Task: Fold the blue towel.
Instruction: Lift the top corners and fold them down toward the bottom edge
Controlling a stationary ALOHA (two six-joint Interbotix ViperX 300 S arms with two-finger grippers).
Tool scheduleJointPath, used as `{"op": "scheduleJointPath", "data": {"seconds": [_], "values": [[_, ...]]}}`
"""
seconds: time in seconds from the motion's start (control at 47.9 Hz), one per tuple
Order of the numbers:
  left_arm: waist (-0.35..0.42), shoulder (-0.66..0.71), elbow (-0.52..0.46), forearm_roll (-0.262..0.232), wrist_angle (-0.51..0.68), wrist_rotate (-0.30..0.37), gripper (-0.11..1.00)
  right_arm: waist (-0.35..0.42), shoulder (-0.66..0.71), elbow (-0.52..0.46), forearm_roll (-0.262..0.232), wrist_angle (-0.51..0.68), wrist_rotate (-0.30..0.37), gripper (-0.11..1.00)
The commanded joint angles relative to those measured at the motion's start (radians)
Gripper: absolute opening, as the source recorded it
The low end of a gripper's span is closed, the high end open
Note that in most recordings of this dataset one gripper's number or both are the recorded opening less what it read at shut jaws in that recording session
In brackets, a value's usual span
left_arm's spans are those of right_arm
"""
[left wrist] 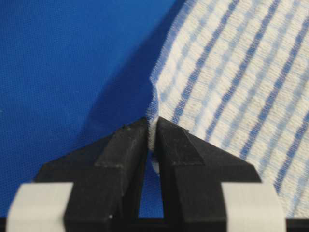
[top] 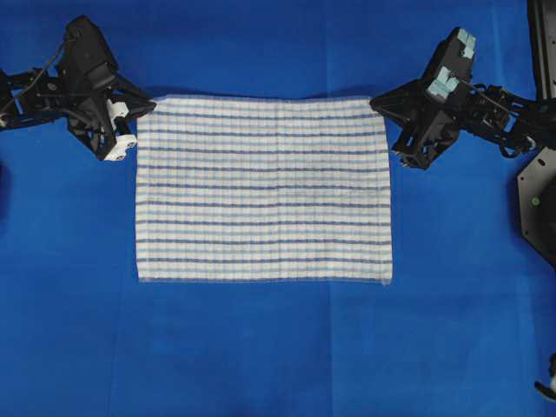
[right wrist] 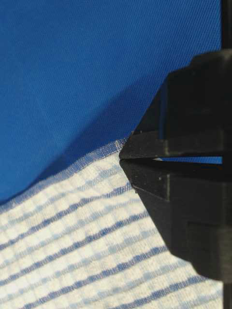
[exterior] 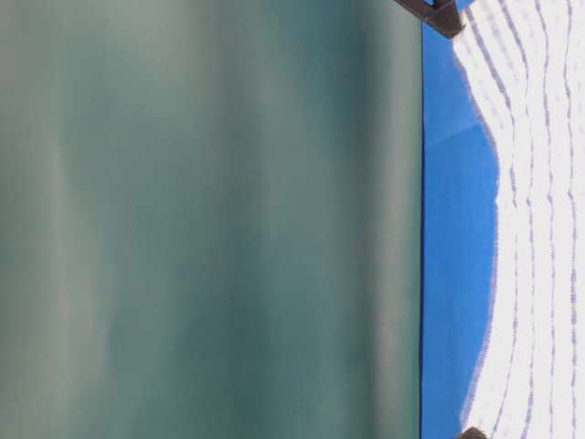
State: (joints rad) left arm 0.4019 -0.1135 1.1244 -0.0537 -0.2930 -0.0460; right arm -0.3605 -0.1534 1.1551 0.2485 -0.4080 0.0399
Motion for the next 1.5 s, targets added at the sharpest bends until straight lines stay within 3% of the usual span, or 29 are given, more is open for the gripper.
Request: {"op": "scheduleJointPath", "data": {"seconds": [0.0,0.167,0.376,0.835,1.127,1.482], "values": [[-0.021,-0.037,-0.003,0.002,0.012,-0.002,0.05,0.018,-0.032,-0.006,0.003,0.015,0.002,0.19],[-0.078,-0.127,0.003,0.002,0.098,-0.006,0.05,0.077,-0.101,-0.003,0.021,0.067,0.003,0.19],[-0.189,-0.253,0.020,0.002,0.124,-0.011,0.05,0.156,-0.219,0.032,0.071,0.098,0.003,0.19],[-0.413,-0.457,0.106,0.002,0.124,-0.195,0.05,0.336,-0.426,0.115,0.199,0.152,0.003,0.19],[-0.566,-0.440,0.095,0.002,0.094,-0.236,0.05,0.465,-0.423,0.117,0.261,0.146,0.003,0.19],[-0.653,-0.310,0.083,0.002,-0.012,-0.241,0.05,0.600,-0.327,0.100,0.308,0.141,0.003,0.19]]}}
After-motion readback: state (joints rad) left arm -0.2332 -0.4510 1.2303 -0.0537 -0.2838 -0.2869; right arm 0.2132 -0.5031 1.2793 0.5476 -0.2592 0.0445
